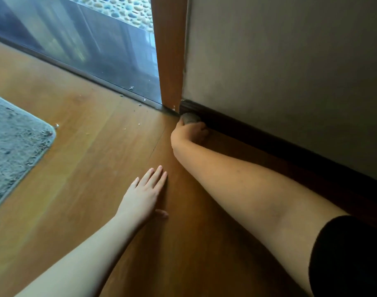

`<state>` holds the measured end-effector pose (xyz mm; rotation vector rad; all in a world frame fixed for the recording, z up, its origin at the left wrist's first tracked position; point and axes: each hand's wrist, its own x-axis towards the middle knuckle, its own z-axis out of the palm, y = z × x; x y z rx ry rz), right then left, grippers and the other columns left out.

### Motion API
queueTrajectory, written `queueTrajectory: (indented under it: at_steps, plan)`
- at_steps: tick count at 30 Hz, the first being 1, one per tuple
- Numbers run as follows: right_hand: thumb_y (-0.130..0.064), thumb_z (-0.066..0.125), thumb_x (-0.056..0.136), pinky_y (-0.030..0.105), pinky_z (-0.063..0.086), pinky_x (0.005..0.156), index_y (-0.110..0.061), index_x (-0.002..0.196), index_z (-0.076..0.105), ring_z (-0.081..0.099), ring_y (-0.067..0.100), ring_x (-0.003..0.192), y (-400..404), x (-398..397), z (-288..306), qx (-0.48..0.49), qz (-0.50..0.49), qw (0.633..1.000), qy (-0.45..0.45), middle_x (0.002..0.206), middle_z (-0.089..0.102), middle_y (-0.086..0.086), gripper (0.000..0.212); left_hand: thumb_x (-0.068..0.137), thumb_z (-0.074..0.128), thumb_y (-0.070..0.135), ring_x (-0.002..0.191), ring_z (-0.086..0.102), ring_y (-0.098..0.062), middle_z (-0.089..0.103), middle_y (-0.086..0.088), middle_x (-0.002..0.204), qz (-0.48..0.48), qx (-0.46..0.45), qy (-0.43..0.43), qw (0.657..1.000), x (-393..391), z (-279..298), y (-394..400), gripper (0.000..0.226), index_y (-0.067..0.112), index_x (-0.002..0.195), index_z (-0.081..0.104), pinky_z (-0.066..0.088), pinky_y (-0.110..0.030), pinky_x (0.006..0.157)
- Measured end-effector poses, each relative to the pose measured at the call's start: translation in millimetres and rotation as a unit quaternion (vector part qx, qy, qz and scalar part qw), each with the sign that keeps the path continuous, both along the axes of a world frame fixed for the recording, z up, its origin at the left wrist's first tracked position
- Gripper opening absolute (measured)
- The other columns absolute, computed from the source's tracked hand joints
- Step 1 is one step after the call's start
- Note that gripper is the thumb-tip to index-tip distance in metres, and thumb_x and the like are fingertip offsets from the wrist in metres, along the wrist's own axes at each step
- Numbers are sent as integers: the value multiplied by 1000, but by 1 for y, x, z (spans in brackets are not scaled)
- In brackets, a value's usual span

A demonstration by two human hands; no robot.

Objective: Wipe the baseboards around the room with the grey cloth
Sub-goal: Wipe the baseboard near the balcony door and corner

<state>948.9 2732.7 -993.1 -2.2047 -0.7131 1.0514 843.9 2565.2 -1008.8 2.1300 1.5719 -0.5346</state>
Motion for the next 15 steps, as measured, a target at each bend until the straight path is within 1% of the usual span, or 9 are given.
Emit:
queueTrajectory:
  at_steps: [3, 6, 8, 10, 12, 14, 15]
  plan:
    - [-41, 63, 94, 43, 43, 102, -3, 139, 40, 46, 36, 128, 3, -12, 0, 20, 51, 998, 7, 141, 40, 18, 63, 77, 67, 66, 152, -14, -22, -22, 1, 164, 7, -6, -9, 1000, -3, 1, 0, 123, 24, 157, -16, 9, -45, 124]
    - [-36, 65, 93, 41, 44, 104, -3, 139, 40, 46, 34, 129, -2, -8, -1, 50, 112, 992, 4, 141, 40, 17, 61, 76, 67, 66, 152, -15, -22, -22, 1, 163, 11, -10, -12, 1000, -4, 0, 1, 123, 25, 156, -16, 7, -45, 124]
    - [-29, 67, 93, 36, 42, 104, -1, 137, 44, 48, 31, 126, -8, -1, 1, 103, 193, 976, -8, 138, 41, 18, 57, 76, 65, 67, 152, -15, -22, -22, 2, 163, 15, -13, -12, 1000, -5, 0, 1, 122, 25, 156, -17, 6, -45, 124]
    - [-23, 69, 91, 35, 40, 105, 2, 132, 47, 48, 31, 122, -15, 7, 3, 154, 253, 955, -23, 133, 43, 19, 53, 77, 63, 69, 152, -15, -22, -23, 2, 163, 15, -13, -6, 1000, -6, -1, 1, 121, 25, 155, -17, 6, -45, 124]
    - [-23, 70, 91, 33, 42, 103, 0, 131, 47, 48, 28, 121, -27, 20, 6, 169, 272, 947, -16, 133, 43, 17, 52, 80, 59, 71, 152, -14, -22, -22, 1, 164, 12, -13, 5, 1000, -5, 0, 0, 117, 26, 156, -18, 6, -47, 123]
    - [-25, 69, 92, 27, 45, 100, -4, 134, 45, 48, 24, 123, -42, 39, 7, 163, 287, 944, -10, 135, 41, 13, 53, 82, 54, 74, 152, -13, -22, -21, 0, 164, 6, -2, 13, 1000, -3, 2, -4, 113, 26, 156, -18, 5, -48, 123]
    - [-26, 68, 92, 26, 45, 100, -6, 136, 44, 46, 22, 125, -50, 52, 6, 159, 296, 942, -12, 137, 40, 11, 54, 83, 51, 74, 152, -14, -23, -21, 0, 164, -2, 5, 14, 1000, 0, 3, -5, 112, 27, 156, -18, 4, -49, 122]
